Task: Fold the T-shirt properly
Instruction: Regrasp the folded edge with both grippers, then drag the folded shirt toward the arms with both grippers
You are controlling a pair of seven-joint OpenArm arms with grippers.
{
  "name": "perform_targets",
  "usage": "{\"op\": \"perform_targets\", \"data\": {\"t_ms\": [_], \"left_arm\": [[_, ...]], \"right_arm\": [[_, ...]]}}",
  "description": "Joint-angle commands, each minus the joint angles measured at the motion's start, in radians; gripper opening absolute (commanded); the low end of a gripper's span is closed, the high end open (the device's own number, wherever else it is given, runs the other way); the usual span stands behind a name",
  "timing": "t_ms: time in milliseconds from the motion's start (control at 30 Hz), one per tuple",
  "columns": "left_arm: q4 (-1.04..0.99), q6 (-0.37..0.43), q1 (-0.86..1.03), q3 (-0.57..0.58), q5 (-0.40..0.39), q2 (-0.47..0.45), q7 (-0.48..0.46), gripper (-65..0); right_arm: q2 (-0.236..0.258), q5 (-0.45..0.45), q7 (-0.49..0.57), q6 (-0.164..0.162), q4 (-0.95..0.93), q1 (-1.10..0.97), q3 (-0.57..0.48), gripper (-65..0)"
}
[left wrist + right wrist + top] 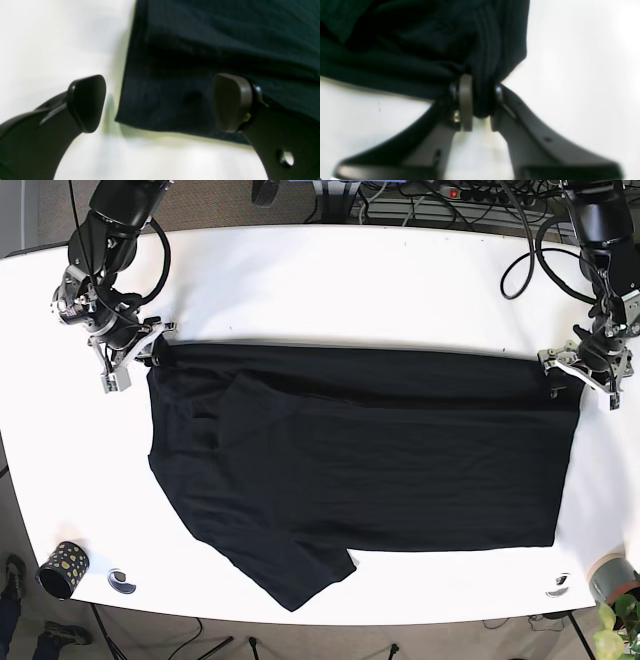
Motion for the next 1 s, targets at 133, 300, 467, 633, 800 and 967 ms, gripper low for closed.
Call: {"op": "perform_targets", "data": {"t_ms": [133, 300, 467, 633, 800, 967], "left_arm": [[-0.067, 0.002, -0.039, -0.005, -0.001, -0.023, -0.022, -11.9], [-0.153, 0.001, -0.082, -0.005, 0.078, -0.018, -0.022, -46.9], [-0.156, 0.001, -0.087, -0.005, 0.131, -0.015, -0.021, -65.0], [-0.137, 0.001, -0.061, -0.005, 0.131, -0.015, -0.018, -65.0], [-0.001, 0.001, 0.033, -0.007, 0.131, -0.015, -0.015, -65.0], [0.131, 0.001, 0.137, -0.007, 0.129, -0.013, 0.033, -65.0]], "right_arm": [[0.009, 0.0, -0.018, 0.002, 0.009, 0.005, 0.0, -63.4], [0.014, 0.0, -0.018, 0.002, 0.011, 0.005, 0.003, -63.4], [0.015, 0.0, -0.018, 0.002, 0.035, 0.002, 0.006, -63.6], [0.009, 0.0, -0.023, 0.002, 0.121, -0.024, 0.006, -63.6], [0.009, -0.001, -0.023, 0.002, 0.178, -0.066, 0.008, -63.6], [0.009, 0.002, -0.023, 0.002, 0.226, -0.135, 0.011, -63.6]]}}
